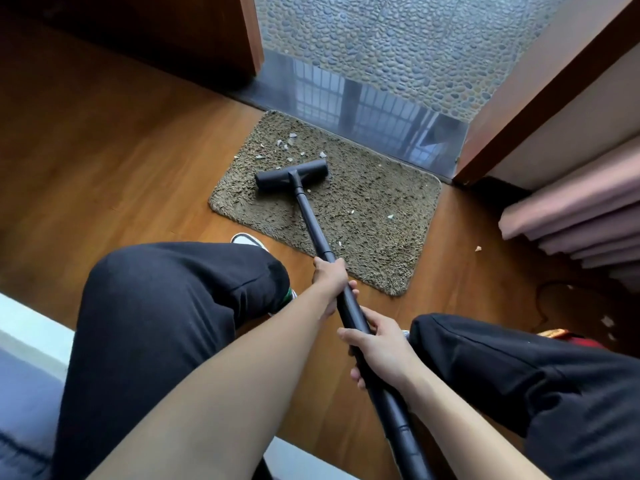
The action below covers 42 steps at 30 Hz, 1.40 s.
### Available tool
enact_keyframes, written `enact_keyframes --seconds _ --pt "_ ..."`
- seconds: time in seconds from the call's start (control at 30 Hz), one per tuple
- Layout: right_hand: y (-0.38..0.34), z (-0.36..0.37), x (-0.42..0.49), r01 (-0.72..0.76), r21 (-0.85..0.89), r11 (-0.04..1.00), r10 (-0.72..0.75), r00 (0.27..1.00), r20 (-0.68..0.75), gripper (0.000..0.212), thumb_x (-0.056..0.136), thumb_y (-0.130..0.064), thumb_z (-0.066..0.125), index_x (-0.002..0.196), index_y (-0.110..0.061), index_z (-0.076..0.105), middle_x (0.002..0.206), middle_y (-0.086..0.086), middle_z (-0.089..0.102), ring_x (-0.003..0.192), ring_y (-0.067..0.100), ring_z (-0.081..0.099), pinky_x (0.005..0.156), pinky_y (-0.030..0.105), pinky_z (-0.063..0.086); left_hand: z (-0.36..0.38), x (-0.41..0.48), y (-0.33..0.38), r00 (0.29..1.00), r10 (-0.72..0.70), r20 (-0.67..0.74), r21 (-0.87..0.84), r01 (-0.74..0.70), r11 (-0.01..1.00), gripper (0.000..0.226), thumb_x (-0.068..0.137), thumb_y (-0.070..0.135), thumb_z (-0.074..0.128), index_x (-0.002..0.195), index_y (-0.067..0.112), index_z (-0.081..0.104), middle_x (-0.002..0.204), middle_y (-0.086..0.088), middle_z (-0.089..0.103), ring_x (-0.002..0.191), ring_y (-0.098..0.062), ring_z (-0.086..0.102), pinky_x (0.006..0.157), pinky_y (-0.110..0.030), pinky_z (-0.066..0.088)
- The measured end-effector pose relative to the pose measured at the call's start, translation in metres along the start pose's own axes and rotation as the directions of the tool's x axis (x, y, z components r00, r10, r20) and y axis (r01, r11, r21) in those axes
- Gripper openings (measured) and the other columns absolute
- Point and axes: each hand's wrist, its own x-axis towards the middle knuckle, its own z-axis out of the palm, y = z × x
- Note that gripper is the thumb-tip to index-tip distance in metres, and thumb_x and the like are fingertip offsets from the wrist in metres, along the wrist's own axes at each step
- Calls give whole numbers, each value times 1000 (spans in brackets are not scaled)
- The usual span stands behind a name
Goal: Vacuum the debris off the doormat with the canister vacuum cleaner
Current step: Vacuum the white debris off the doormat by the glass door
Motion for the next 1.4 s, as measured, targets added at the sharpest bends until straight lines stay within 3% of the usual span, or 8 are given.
enact_keyframes --seconds 0.13,0.3,0.4,0.6,0.8,1.0,1.13,1.4 --pt "-26 5 25 10 12 1000 -10 1000 -7 27 93 -13 65 114 -30 61 73 10 56 40 21 58 42 28 50 -2 20 30 999 29 15 -11 -29 1000 12 105 20 41 112 14 34 74 -7 43 48 -14 46 39 -23 44" --pt "-46 8 55 -7 -29 1000 7 1000 -5 29 94 -13 64 121 -21 58 78 11 57 48 25 62 44 28 50 -3 39 52 999 40 11 -13 -40 999 10 105 21 40 107 13 34 72 -6 43 51 -15 47 43 -26 45" --pt "-46 7 62 -8 -103 995 7 1000 -12 37 92 -14 64 125 -24 52 85 12 61 48 23 63 44 28 50 0 39 50 999 34 6 -12 -34 999 14 105 21 40 114 12 35 72 -7 43 50 -15 46 42 -23 45" --pt "-28 -7 32 43 -199 979 -52 998 -42 37 91 -10 63 123 -29 55 77 9 61 41 20 60 41 28 50 11 14 27 1000 19 11 2 -19 1000 26 105 22 39 129 13 32 70 -7 44 48 -14 47 40 -23 47" --pt "13 -24 -18 48 -202 978 -55 998 -28 41 93 -8 61 123 -34 52 76 12 56 41 21 59 41 30 50 26 -30 -23 1000 -7 18 10 7 1000 14 104 20 39 114 17 30 76 -9 45 49 -16 49 37 -22 47" --pt "45 -24 -44 61 -213 975 -65 998 -10 44 93 -8 61 126 -35 51 74 13 56 42 24 60 40 30 49 23 -52 -58 1000 -13 18 9 13 1000 22 105 22 38 110 28 18 76 -8 45 50 -17 50 41 -25 48" --pt "42 -17 -38 80 -233 969 -82 997 3 39 91 -8 60 123 -30 54 68 10 55 42 24 59 43 32 51 14 -47 -55 1000 -5 -15 8 5 1000 22 104 23 40 122 13 33 70 -8 47 47 -17 50 39 -23 47" --pt "7 -2 5 83 -251 964 -79 997 28 52 89 -12 61 136 -33 50 77 9 60 43 24 63 43 31 52 -4 -13 -11 999 3 -43 6 -3 1000 24 104 23 40 125 13 34 69 -8 46 49 -17 49 46 -26 49"
